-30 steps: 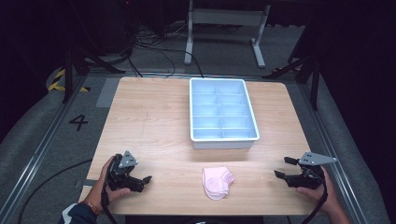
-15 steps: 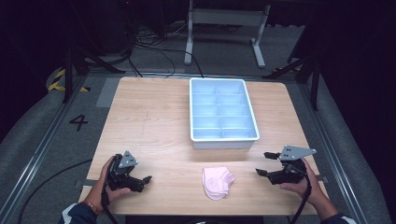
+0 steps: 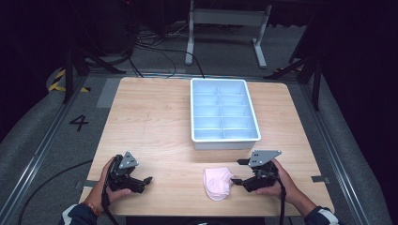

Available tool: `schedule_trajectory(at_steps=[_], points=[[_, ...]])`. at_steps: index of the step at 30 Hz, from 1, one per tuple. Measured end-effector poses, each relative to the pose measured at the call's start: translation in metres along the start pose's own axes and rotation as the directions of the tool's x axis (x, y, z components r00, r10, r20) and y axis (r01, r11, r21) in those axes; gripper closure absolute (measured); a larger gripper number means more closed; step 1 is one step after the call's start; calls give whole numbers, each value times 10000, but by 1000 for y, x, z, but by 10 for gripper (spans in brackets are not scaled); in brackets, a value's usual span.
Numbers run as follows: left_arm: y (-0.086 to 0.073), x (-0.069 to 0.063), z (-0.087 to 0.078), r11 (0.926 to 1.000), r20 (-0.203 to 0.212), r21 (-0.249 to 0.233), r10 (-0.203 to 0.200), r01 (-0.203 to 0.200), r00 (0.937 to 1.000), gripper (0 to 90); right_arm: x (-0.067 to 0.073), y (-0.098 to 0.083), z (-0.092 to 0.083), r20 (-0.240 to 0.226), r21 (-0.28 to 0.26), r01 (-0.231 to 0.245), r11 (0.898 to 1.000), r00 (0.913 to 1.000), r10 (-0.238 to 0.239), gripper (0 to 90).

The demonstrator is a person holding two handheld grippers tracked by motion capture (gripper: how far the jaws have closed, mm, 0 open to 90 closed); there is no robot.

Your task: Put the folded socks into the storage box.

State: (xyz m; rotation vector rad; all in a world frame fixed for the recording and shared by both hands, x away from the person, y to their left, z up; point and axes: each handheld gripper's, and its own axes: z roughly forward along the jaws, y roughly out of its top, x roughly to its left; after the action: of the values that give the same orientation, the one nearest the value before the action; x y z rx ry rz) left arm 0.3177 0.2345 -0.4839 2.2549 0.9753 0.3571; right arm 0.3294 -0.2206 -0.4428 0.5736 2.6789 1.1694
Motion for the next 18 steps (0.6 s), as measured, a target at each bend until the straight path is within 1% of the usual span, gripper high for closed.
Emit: schedule_trajectory(at_steps=[4, 5, 7, 8, 13, 18], points=[[0, 0, 0, 10000, -1, 8, 0, 0, 10000, 4, 3, 1, 8, -126, 106, 48, 9999, 9999, -47, 277], [0, 0, 0, 10000, 13, 1, -1, 1, 10000, 4, 6, 2, 15, -192, 242, 116, 9996, 9998, -111, 277], [0, 0, 0, 10000, 0, 7, 3, -3, 10000, 4, 8, 3, 19, -236, 316, 189, 9993, 9996, -182, 277], [0, 0, 0, 10000, 0, 7, 3, -3, 10000, 4, 8, 3, 19, -236, 316, 189, 9993, 9996, -182, 277], [0, 0, 0, 10000, 4, 9, 10, -10, 10000, 4, 12, 7, 32, -254, 443, 262, 9987, 9994, -251, 274], [0, 0, 0, 10000, 6, 8, 9, -9, 10000, 4, 10, 6, 39, -133, 611, 112, 9981, 9999, -104, 265]])
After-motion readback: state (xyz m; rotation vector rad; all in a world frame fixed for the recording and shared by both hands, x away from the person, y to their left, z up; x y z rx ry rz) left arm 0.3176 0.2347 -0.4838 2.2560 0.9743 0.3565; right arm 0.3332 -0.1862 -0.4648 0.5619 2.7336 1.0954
